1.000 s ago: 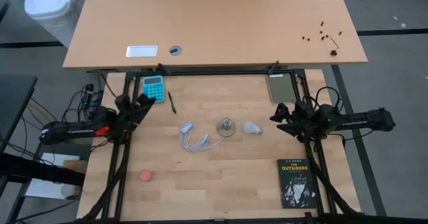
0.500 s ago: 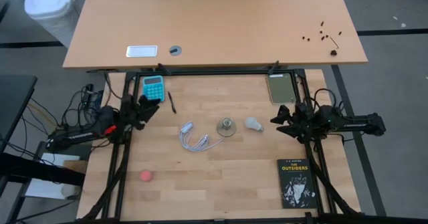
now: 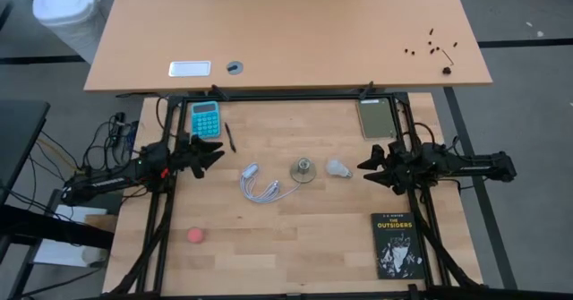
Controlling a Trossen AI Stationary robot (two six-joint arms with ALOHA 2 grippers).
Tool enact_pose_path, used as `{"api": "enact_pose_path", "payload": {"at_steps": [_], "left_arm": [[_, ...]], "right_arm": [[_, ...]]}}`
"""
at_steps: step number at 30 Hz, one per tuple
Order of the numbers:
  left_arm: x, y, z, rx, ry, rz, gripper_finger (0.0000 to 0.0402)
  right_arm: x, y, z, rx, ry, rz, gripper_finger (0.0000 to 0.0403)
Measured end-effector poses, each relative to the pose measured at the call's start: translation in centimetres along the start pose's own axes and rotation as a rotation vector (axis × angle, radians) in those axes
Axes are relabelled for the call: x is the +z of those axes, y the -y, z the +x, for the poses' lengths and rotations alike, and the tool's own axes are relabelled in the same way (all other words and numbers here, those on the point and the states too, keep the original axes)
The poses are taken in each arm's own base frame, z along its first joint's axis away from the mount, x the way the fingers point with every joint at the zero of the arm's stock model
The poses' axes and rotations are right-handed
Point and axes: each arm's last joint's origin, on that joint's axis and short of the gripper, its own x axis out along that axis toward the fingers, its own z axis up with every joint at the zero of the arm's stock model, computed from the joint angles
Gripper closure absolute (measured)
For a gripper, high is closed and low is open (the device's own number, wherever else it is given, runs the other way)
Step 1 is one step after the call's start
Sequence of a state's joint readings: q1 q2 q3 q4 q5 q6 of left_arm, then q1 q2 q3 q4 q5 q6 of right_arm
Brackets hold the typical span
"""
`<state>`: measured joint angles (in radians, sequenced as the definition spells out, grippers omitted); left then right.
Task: Screw lightbulb
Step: Return to Home Position
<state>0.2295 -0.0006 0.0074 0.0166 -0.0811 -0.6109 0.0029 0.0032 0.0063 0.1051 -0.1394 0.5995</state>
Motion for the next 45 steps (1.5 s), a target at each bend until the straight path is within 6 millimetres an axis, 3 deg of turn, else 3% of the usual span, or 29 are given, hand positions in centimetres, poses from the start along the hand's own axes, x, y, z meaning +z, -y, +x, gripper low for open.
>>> {"api": "enact_pose_path", "payload": {"at_steps": [7, 45], "left_arm": [[-0.02, 0.00, 0.00, -0.001, -0.003, 0.000, 0.0133], [0.51, 0.39, -0.02, -0.041, 0.052, -0.005, 0.0133]], "right_arm": [[-0.64, 0.66, 0.08, -0.082, -0.060, 0.012, 0.0153], [-0.35, 0.69, -0.05, -0.087, -0.027, 0.007, 0.0154]]}}
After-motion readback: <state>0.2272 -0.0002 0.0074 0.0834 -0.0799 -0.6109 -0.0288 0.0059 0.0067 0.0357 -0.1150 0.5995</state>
